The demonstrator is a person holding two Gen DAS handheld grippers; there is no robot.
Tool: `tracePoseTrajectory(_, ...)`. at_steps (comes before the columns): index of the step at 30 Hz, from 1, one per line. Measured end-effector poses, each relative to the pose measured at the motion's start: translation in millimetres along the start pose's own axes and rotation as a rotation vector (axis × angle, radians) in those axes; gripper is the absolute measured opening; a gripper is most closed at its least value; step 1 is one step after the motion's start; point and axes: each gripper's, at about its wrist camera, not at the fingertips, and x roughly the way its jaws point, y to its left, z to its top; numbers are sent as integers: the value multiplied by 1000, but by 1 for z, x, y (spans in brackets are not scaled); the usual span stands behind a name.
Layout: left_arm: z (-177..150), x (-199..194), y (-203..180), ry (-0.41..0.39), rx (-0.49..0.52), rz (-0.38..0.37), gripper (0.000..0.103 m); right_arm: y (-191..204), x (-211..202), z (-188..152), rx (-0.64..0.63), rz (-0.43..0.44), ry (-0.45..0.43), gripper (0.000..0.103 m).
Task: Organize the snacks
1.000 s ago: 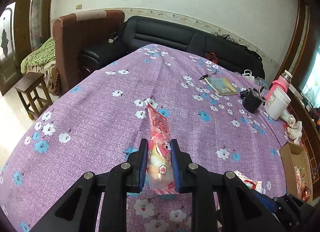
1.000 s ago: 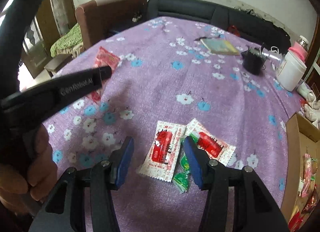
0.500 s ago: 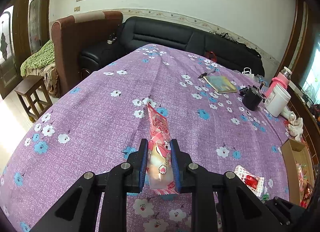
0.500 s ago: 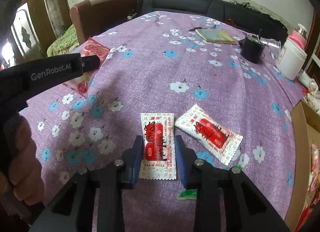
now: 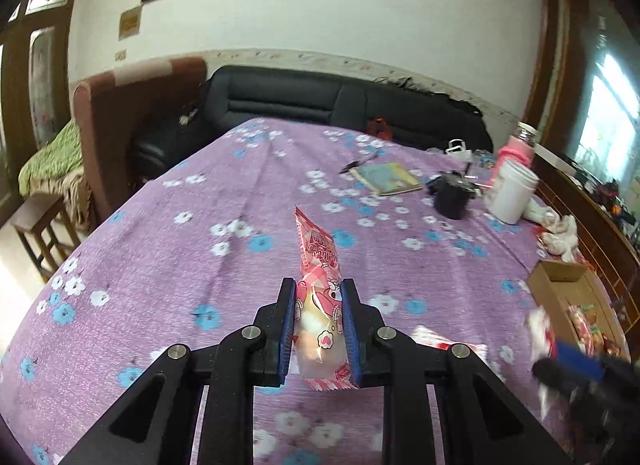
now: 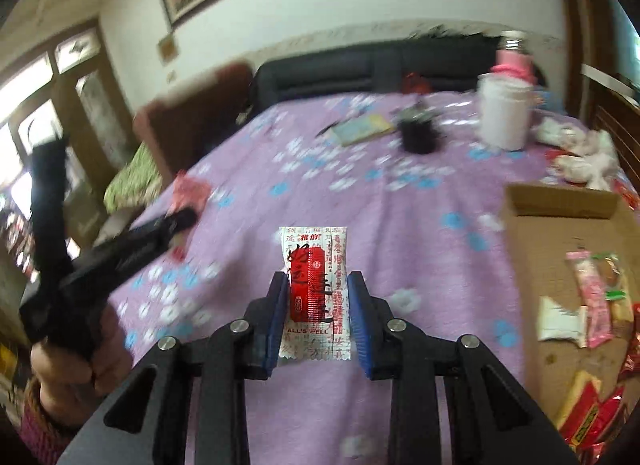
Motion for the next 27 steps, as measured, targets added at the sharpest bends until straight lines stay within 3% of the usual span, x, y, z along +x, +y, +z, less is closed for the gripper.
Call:
tracePoseTrajectory(5,-10,-7,-30,-32,87,9,22,-25,0,2,64,-4,-4,29)
tracePoseTrajectory(12,-20,-14,-56,-97,212,65,23,-22,-1,0,62,26,-5,29)
tracePoseTrajectory(27,-24,-19,-64,-135,260,93,23,-21,2,-3,58,33,8,29)
